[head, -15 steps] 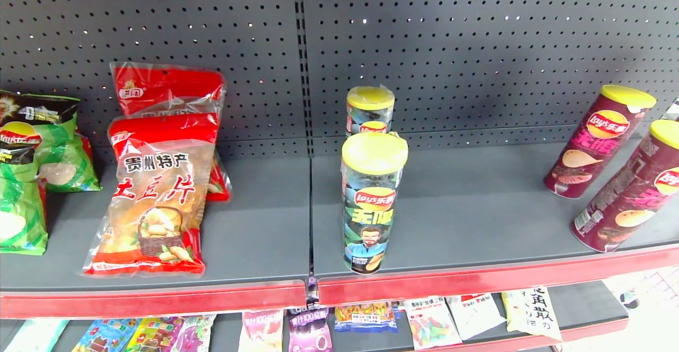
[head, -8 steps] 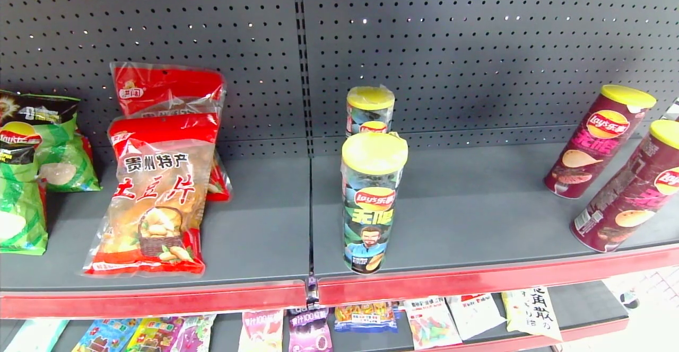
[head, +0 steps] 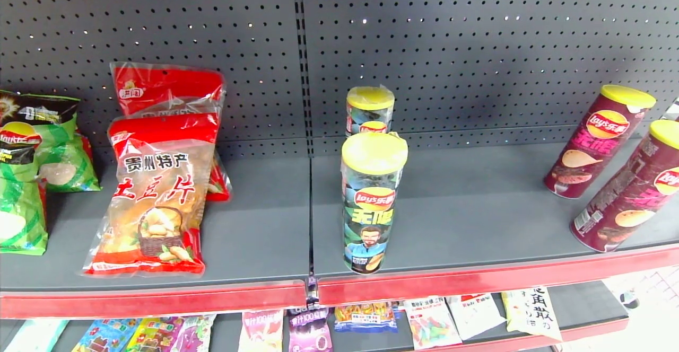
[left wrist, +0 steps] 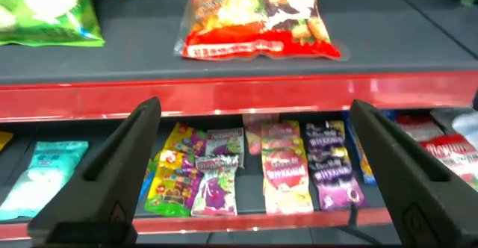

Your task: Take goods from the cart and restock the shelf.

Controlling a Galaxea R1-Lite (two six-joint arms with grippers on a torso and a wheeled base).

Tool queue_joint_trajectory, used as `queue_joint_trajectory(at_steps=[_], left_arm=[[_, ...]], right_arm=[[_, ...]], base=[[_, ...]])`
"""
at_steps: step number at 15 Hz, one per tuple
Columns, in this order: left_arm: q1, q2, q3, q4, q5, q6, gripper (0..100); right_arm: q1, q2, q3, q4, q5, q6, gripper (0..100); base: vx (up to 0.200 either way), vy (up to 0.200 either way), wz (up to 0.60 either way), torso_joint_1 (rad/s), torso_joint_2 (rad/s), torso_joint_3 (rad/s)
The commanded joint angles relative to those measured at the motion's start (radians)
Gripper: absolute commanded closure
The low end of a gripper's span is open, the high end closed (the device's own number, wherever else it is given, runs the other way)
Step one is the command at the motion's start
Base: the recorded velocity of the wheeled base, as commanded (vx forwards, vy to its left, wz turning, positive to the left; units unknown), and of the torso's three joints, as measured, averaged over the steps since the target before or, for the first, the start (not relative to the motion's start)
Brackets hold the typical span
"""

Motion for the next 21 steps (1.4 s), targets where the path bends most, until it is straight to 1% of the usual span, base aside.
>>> queue_joint_trajectory(at_steps=[1, 2, 5, 10, 21], left_arm=[[0.003, -0.017, 0.0, 0.0, 0.0, 0.002, 0], [0.003, -0.017, 0.0, 0.0, 0.0, 0.002, 0], [0.003, -0.017, 0.0, 0.0, 0.002, 0.002, 0], [0.003, -0.017, 0.0, 0.0, 0.0, 0.002, 0], [0.003, -0.017, 0.0, 0.0, 0.0, 0.0, 0]], right_arm=[[0.0, 0.002, 0.0, 0.0, 0.001, 0.0, 0], [0.0, 0.002, 0.0, 0.0, 0.001, 0.0, 0], [0.0, 0.002, 0.0, 0.0, 0.001, 0.0, 0], [0.0, 0.002, 0.0, 0.0, -0.001, 0.0, 0], [0.0, 0.002, 0.0, 0.0, 0.001, 0.0, 0]], base=[[0.0, 0.0, 0.0, 0.0, 0.0, 0.0], [0.0, 0.0, 0.0, 0.0, 0.0, 0.0], [-0.2, 0.0, 0.0, 0.014, 0.01, 0.001], [0.0, 0.0, 0.0, 0.0, 0.0, 0.0], [0.0, -0.2, 0.0, 0.006, 0.0, 0.001]])
